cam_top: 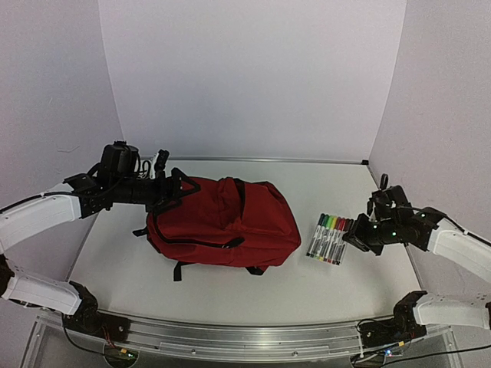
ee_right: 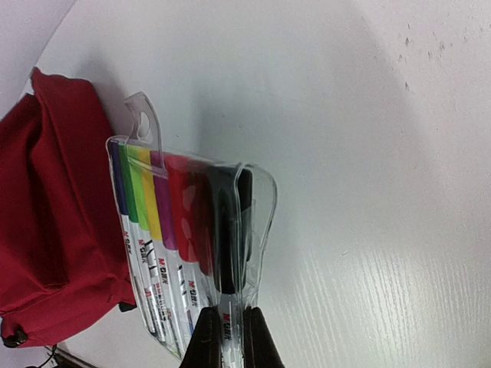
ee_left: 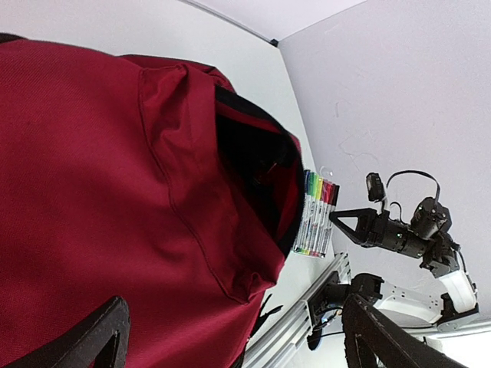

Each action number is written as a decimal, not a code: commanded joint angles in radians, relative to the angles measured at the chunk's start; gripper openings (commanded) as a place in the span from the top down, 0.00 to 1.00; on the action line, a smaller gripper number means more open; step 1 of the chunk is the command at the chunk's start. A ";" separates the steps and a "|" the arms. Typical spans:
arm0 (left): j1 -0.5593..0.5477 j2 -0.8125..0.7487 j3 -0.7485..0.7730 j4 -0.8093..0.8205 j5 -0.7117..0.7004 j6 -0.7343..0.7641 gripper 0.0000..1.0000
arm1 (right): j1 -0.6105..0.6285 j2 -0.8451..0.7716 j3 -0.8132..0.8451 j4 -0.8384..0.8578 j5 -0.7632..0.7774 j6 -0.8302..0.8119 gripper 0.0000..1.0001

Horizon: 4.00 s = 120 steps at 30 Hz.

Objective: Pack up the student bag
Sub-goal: Pick up the stationery from the center of the board, then place the stationery in the student bag.

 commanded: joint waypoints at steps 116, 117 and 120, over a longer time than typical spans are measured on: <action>0.089 0.500 0.105 0.745 0.389 -0.567 1.00 | 0.635 0.861 1.108 -0.015 0.645 -0.377 1.00; 0.086 0.505 0.099 0.771 0.368 -0.580 1.00 | 0.637 0.860 1.106 -0.014 0.645 -0.372 1.00; 0.054 0.524 0.112 0.794 0.323 -0.586 1.00 | 0.640 0.863 1.105 -0.011 0.648 -0.353 1.00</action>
